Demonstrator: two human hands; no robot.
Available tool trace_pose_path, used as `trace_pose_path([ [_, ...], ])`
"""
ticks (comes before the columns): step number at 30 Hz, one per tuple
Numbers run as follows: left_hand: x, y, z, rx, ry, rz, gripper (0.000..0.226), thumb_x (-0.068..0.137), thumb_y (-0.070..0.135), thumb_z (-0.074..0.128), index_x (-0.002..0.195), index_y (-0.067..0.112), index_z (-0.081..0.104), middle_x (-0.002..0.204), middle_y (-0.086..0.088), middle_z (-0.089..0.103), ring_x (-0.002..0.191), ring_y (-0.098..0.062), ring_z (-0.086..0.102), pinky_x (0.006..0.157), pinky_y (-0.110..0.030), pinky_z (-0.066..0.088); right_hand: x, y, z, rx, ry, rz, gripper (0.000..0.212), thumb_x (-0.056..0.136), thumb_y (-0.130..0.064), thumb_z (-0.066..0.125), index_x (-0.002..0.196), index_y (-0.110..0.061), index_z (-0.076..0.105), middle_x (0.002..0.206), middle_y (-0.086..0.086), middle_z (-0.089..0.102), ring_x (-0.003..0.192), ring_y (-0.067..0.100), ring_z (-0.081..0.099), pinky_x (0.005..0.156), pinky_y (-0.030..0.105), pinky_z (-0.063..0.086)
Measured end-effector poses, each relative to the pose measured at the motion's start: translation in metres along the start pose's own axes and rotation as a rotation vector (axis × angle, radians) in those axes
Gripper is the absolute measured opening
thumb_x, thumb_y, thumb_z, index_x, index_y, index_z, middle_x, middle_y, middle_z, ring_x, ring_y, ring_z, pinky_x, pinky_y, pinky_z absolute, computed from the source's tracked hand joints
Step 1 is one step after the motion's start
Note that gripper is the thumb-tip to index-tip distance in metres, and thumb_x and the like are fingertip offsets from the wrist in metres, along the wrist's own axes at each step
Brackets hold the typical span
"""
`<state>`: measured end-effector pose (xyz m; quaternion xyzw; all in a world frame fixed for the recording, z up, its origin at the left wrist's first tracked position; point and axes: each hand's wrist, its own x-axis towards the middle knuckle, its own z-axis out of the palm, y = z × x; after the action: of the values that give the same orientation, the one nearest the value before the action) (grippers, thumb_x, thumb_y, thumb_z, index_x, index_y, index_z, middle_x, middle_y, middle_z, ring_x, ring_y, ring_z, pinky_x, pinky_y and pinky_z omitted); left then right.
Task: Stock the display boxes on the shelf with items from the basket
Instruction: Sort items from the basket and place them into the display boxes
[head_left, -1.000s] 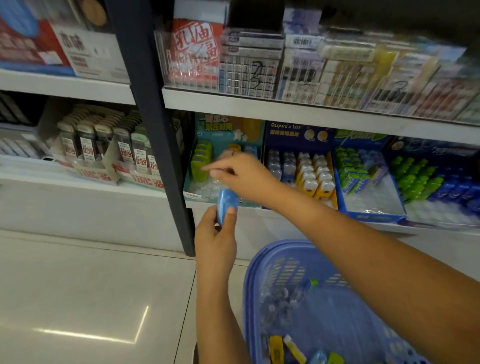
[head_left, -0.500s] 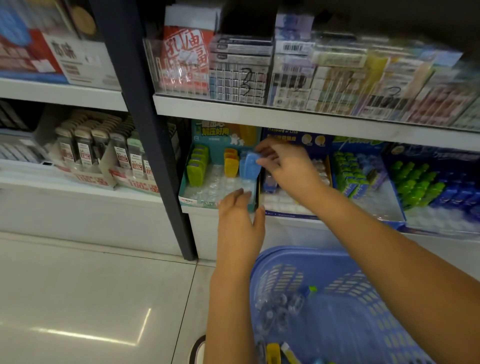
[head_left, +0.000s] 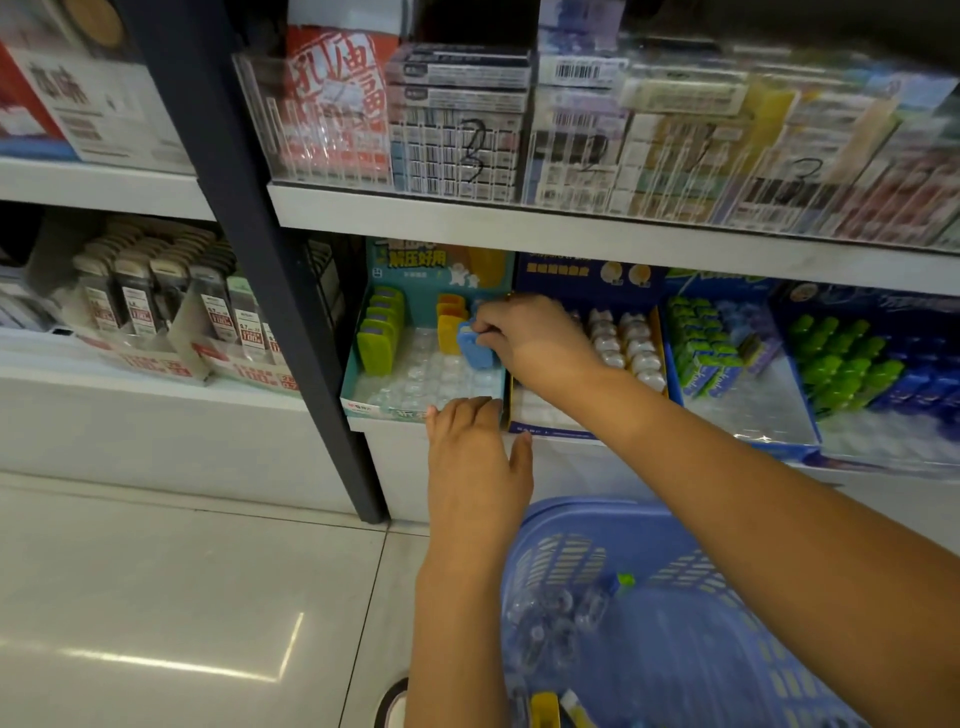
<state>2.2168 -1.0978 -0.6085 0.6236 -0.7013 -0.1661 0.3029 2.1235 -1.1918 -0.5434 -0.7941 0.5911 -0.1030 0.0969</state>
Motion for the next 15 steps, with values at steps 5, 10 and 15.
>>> trace_pose_path([
  [5, 0.0, -0.002, 0.0, -0.021, 0.01, 0.01, 0.042, 0.094, 0.028, 0.053, 0.132, 0.01, 0.051, 0.132, -0.004, 0.051, 0.128, -0.019, 0.037, 0.116, -0.028, -0.001, 0.004, -0.005, 0.005, 0.123, 0.016, 0.139, 0.026, 0.098, -0.014, 0.042, 0.115, -0.002, 0.059, 0.118, 0.017, 0.058, 0.106, 0.029, 0.056, 0.081, 0.031, 0.044],
  [10, 0.001, -0.004, -0.001, -0.015, -0.01, 0.016, 0.042, 0.093, 0.026, 0.055, 0.13, 0.007, 0.053, 0.132, -0.008, 0.052, 0.129, -0.022, 0.038, 0.116, -0.031, 0.001, 0.007, -0.005, 0.012, 0.177, 0.12, 0.151, 0.023, 0.099, -0.013, 0.04, 0.116, -0.005, 0.053, 0.131, 0.011, 0.042, 0.104, 0.031, 0.055, 0.074, 0.029, 0.039],
  [15, -0.005, 0.008, -0.014, -0.084, 0.016, 0.017, 0.035, 0.094, 0.02, 0.054, 0.127, 0.006, 0.056, 0.135, -0.01, 0.052, 0.133, -0.025, 0.037, 0.116, -0.031, 0.007, 0.002, -0.002, -0.006, 0.019, -0.015, 0.15, 0.038, 0.097, -0.022, 0.046, 0.134, -0.01, 0.043, 0.138, 0.012, 0.042, 0.123, 0.029, 0.045, 0.093, 0.032, 0.04],
])
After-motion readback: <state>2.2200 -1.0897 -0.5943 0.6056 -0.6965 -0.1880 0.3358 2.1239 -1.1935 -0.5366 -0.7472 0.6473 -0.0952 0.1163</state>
